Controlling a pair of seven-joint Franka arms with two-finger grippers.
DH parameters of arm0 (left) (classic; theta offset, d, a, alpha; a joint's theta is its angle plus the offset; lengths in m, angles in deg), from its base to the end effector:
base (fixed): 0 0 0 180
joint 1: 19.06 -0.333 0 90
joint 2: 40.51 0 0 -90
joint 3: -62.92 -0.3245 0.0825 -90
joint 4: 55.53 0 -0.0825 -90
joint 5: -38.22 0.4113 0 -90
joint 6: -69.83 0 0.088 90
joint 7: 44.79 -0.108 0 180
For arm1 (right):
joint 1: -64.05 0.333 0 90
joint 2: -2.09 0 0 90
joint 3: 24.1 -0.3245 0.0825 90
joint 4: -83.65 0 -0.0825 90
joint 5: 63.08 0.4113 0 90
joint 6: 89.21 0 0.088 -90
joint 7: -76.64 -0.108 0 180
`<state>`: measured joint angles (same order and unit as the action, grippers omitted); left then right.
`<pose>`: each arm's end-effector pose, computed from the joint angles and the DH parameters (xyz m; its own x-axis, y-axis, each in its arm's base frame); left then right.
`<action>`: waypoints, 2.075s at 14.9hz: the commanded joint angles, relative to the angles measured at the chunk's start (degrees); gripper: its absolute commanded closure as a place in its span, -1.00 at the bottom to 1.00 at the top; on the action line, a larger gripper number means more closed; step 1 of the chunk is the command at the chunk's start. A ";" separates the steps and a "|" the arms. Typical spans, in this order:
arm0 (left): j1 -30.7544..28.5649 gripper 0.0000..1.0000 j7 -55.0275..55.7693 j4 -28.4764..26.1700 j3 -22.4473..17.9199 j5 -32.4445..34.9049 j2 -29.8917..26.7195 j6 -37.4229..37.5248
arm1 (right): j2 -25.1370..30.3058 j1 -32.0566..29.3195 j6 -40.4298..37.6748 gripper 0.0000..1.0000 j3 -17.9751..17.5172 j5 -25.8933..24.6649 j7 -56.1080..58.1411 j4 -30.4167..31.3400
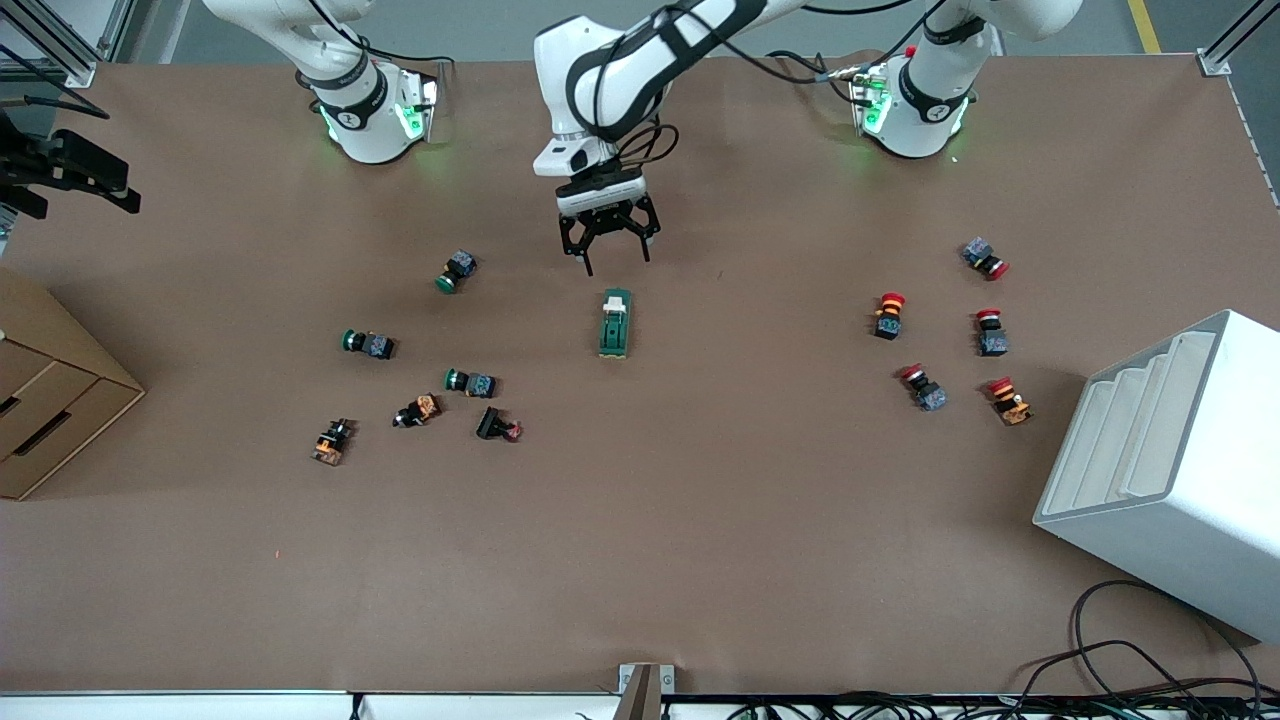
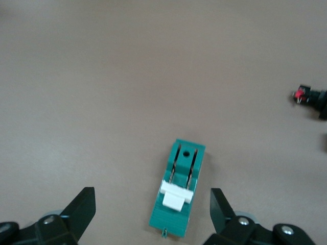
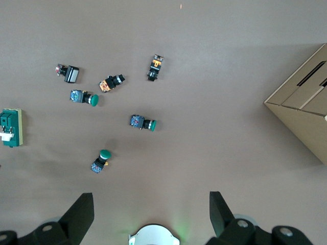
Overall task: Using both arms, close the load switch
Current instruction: 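Move the left gripper over the green load switch, then lower the left gripper to the white handle while the right gripper approaches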
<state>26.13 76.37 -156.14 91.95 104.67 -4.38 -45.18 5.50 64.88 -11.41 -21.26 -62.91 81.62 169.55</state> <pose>0.2627 -0.6229 0.2256 0.7559 0.1411 0.6393 0.2159 -0.9756 -0.0400 0.5386 -0.0195 0.6825 0.9953 0.0529 -0.0810 0.0520 -0.9986 -0.0130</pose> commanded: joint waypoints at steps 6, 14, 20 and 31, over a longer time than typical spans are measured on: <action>0.59 -0.92 3.65 -1.52 -0.11 12.11 4.73 -0.48 | -5.86 0.05 6.03 -1.00 0.06 -0.70 0.47 -0.46; 1.56 -0.91 17.16 -3.90 -0.28 25.65 8.95 0.05 | -7.27 5.40 7.62 -1.00 -0.21 3.42 -18.46 2.35; 3.32 -0.91 20.61 -4.16 -0.99 31.88 12.03 3.81 | -13.07 16.39 13.59 -1.00 -0.30 4.31 -42.74 2.26; 5.78 -0.99 27.02 -3.90 -2.13 38.40 16.69 10.15 | -26.87 31.16 30.89 -1.00 -0.21 8.36 -71.74 3.05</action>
<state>30.62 101.79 -160.59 90.39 142.26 10.87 -35.86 -20.07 93.37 16.56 -22.04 -55.52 15.42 171.99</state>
